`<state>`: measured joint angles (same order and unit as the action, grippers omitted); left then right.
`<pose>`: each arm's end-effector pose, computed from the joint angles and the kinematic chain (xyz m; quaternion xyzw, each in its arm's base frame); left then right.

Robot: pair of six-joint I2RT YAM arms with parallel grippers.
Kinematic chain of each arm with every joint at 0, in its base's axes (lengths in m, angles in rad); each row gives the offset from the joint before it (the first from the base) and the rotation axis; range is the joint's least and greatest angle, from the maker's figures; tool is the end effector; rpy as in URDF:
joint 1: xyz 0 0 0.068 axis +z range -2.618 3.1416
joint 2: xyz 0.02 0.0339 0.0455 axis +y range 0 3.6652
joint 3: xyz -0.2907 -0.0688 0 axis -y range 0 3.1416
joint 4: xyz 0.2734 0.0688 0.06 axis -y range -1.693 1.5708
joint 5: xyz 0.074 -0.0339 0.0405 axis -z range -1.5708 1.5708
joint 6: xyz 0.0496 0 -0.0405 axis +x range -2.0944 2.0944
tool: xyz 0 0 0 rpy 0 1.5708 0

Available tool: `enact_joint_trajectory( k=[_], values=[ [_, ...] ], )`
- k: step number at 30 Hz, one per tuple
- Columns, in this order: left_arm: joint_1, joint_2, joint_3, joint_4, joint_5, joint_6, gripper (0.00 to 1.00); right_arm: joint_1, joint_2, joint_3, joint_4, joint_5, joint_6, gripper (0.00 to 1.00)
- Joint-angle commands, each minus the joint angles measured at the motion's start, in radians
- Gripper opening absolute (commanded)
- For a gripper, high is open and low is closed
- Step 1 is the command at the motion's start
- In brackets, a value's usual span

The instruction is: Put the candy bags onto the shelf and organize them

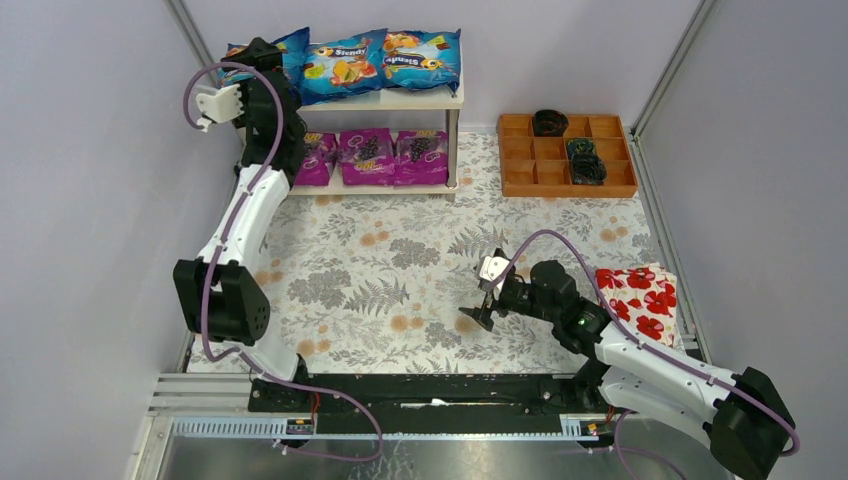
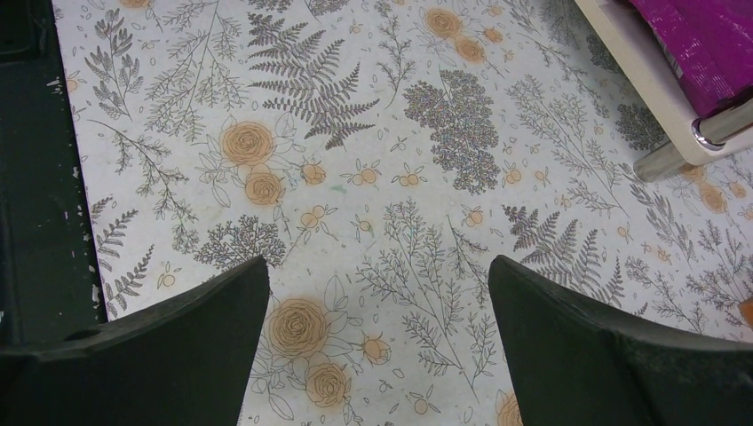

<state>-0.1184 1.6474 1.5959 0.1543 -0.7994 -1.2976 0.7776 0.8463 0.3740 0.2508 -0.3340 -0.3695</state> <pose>0.4276 -0.0151 0.4603 -0.5832 0.3522 -0.2468 0.6891 0.1425 0.1631 0.2337 -0.5051 0.5905 0.2519 0.5768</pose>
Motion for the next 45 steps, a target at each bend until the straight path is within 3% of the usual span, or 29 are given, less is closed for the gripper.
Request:
enact_joint_trajectory(
  k=[1, 9, 15, 23, 29, 37, 45],
  values=[
    [-0.007, -0.096, -0.031, 0.142, 0.084, 0.09, 0.98, -0.003, -0.004, -0.005, 0.062, -0.012, 0.0, 1.0],
    [-0.015, -0.222, -0.173, 0.052, 0.157, 0.093, 0.99, -0.003, -0.035, -0.007, 0.068, -0.029, 0.028, 1.0],
    [0.002, -0.284, -0.194, -0.128, 0.26, 0.115, 0.99, -0.003, -0.067, -0.023, 0.096, -0.025, 0.04, 1.0],
    [0.187, -0.265, -0.108, -0.328, 0.54, 0.162, 0.94, -0.003, -0.067, -0.02, 0.082, -0.026, 0.038, 1.0],
    [0.27, -0.25, -0.118, -0.24, 0.644, 0.179, 0.72, -0.003, -0.051, -0.018, 0.082, -0.035, 0.037, 1.0],
    [0.285, -0.169, -0.057, -0.208, 0.724, 0.176, 0.47, -0.003, -0.029, -0.012, 0.072, -0.036, 0.037, 1.0],
    [0.297, -0.131, 0.012, -0.235, 0.673, 0.255, 0.45, -0.003, -0.027, -0.006, 0.069, -0.029, 0.05, 1.0]
  ],
)
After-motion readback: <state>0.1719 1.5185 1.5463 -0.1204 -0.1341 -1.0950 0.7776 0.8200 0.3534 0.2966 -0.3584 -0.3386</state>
